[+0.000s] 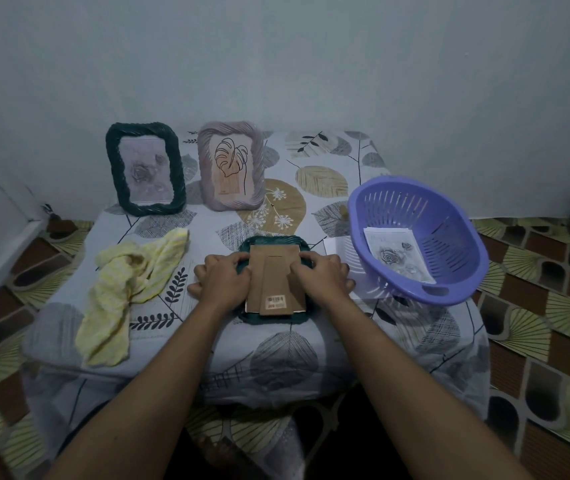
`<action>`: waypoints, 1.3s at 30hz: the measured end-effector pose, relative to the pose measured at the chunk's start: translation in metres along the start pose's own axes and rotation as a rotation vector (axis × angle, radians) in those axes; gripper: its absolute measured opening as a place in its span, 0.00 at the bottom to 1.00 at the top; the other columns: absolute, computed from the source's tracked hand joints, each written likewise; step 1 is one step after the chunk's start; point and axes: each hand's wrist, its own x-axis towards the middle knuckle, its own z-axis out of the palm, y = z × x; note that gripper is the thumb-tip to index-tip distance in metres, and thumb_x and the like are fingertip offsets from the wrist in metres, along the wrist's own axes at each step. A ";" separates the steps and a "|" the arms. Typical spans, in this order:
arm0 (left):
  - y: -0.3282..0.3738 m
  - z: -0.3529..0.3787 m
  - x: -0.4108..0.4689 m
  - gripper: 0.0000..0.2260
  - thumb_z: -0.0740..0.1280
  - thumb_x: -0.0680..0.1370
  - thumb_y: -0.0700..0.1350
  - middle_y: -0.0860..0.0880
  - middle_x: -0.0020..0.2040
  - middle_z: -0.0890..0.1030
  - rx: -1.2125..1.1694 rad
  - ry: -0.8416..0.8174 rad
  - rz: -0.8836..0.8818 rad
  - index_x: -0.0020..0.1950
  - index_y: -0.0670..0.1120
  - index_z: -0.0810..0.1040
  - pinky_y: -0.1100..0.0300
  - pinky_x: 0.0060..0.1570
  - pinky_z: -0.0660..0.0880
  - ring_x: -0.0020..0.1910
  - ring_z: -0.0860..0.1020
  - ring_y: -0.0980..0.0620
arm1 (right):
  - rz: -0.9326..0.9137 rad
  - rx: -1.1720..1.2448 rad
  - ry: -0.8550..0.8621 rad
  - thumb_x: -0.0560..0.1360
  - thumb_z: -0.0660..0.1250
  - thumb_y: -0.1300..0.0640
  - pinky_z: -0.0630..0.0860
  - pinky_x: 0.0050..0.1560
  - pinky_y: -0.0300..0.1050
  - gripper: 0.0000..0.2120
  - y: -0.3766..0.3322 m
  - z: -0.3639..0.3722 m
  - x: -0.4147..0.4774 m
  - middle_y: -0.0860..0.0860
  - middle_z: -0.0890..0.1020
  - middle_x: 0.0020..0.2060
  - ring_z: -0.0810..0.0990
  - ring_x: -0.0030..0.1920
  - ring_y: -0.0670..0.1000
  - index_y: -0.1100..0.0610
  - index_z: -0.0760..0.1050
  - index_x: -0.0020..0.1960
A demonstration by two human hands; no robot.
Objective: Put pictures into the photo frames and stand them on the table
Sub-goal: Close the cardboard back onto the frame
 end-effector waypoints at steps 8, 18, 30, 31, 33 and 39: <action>-0.008 -0.003 -0.004 0.09 0.65 0.79 0.56 0.46 0.65 0.70 -0.072 0.069 -0.003 0.56 0.58 0.81 0.43 0.65 0.62 0.68 0.65 0.40 | -0.030 -0.031 -0.007 0.77 0.62 0.45 0.59 0.67 0.54 0.21 0.003 -0.006 -0.007 0.54 0.68 0.68 0.62 0.71 0.57 0.44 0.71 0.70; -0.035 -0.008 -0.014 0.18 0.65 0.70 0.58 0.49 0.30 0.77 -0.041 0.051 0.043 0.24 0.51 0.77 0.43 0.48 0.78 0.43 0.78 0.37 | -0.080 -0.238 0.073 0.76 0.60 0.46 0.61 0.61 0.55 0.14 0.014 -0.020 -0.035 0.51 0.80 0.50 0.73 0.59 0.56 0.49 0.83 0.45; -0.034 -0.008 -0.026 0.09 0.65 0.69 0.61 0.55 0.35 0.82 -0.164 -0.041 0.003 0.30 0.64 0.81 0.41 0.55 0.76 0.53 0.77 0.37 | -0.058 -0.100 0.028 0.75 0.60 0.47 0.62 0.55 0.53 0.18 0.015 -0.015 -0.041 0.49 0.80 0.35 0.75 0.51 0.56 0.57 0.83 0.38; -0.034 -0.008 -0.027 0.08 0.67 0.68 0.61 0.56 0.37 0.82 -0.156 -0.022 0.002 0.28 0.67 0.80 0.41 0.54 0.76 0.54 0.78 0.38 | -0.060 -0.116 0.042 0.75 0.60 0.46 0.61 0.54 0.52 0.18 0.015 -0.016 -0.041 0.49 0.80 0.34 0.75 0.51 0.56 0.56 0.82 0.37; -0.034 -0.006 -0.028 0.09 0.72 0.66 0.61 0.56 0.39 0.83 -0.154 0.005 -0.006 0.26 0.70 0.77 0.41 0.55 0.76 0.54 0.78 0.41 | -0.060 -0.145 0.074 0.74 0.61 0.46 0.59 0.52 0.52 0.17 0.016 -0.017 -0.041 0.48 0.80 0.35 0.74 0.50 0.55 0.55 0.81 0.35; -0.035 -0.002 -0.025 0.13 0.79 0.65 0.59 0.54 0.44 0.83 -0.165 -0.004 -0.004 0.27 0.70 0.78 0.42 0.56 0.75 0.57 0.77 0.42 | -0.063 -0.147 0.069 0.74 0.62 0.46 0.59 0.52 0.51 0.15 0.017 -0.014 -0.039 0.48 0.83 0.40 0.75 0.54 0.55 0.52 0.84 0.41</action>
